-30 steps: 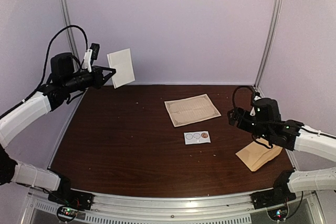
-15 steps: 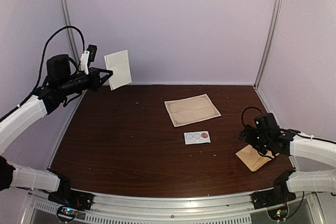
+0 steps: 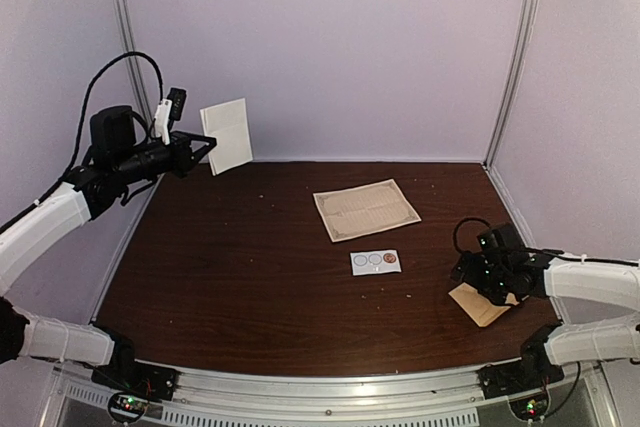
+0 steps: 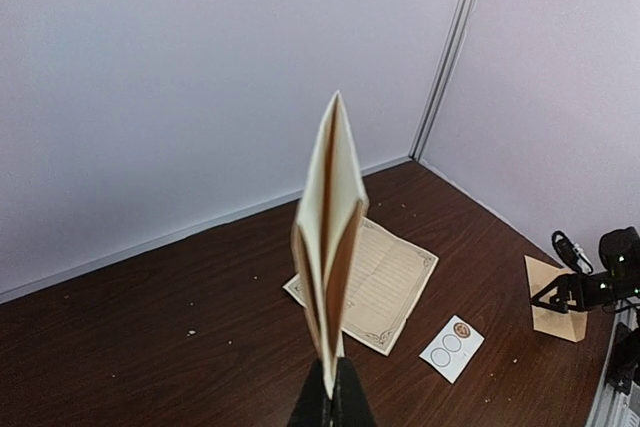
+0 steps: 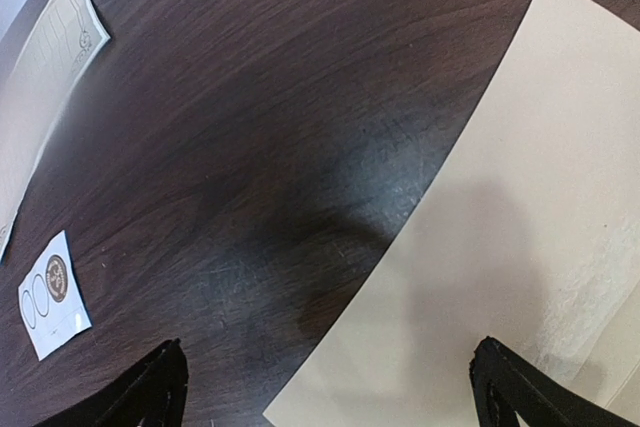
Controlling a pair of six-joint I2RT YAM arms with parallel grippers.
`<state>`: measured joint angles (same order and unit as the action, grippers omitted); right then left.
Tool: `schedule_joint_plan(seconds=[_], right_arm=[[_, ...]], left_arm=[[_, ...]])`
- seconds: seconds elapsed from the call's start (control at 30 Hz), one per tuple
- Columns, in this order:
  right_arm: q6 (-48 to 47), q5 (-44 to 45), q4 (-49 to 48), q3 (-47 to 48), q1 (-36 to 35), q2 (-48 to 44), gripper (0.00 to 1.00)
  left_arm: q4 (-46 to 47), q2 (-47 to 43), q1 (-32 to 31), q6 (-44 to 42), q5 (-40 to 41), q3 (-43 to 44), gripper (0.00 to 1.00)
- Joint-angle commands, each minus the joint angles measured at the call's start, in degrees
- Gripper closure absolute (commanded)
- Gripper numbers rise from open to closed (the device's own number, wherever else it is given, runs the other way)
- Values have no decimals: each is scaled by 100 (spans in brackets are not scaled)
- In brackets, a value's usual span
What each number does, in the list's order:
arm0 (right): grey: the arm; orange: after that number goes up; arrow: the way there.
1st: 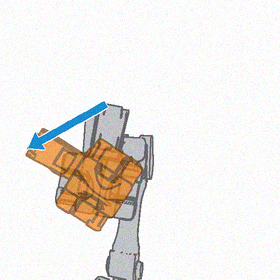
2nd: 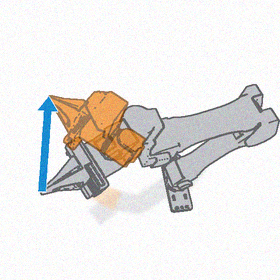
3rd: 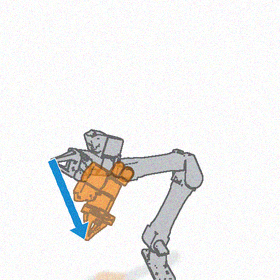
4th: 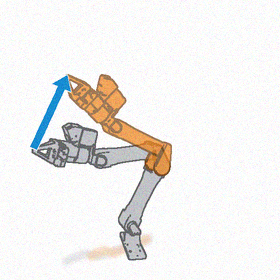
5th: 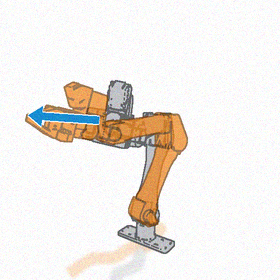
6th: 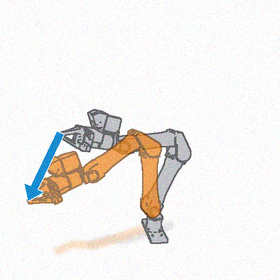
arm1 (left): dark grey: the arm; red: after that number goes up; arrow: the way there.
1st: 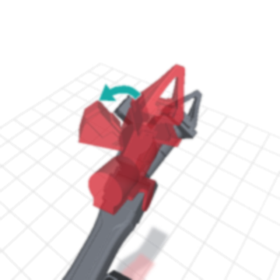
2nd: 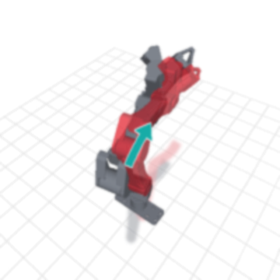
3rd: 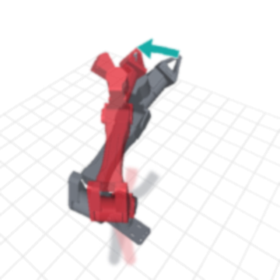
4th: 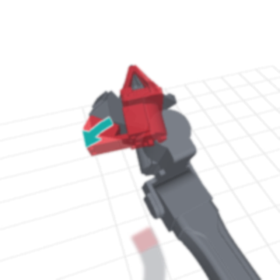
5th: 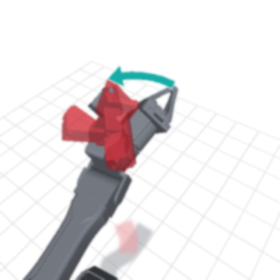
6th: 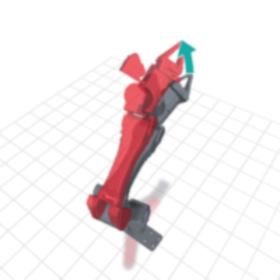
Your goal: Place the letter into the envelope and seal it
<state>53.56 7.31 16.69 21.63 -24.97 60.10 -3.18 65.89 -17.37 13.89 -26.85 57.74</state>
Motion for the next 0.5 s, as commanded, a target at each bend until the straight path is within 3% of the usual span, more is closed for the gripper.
schedule_joint_plan(seconds=[0.0, 0.47], right_arm=[[-25, -359, -61, -75, 30, 108, 0], [-69, -1560, -362, -102, -245, 688, 6]], left_arm=[[232, -57, -4, 37, -88, -34, 100], [240, -115, -4, 28, -65, -34, 100]])
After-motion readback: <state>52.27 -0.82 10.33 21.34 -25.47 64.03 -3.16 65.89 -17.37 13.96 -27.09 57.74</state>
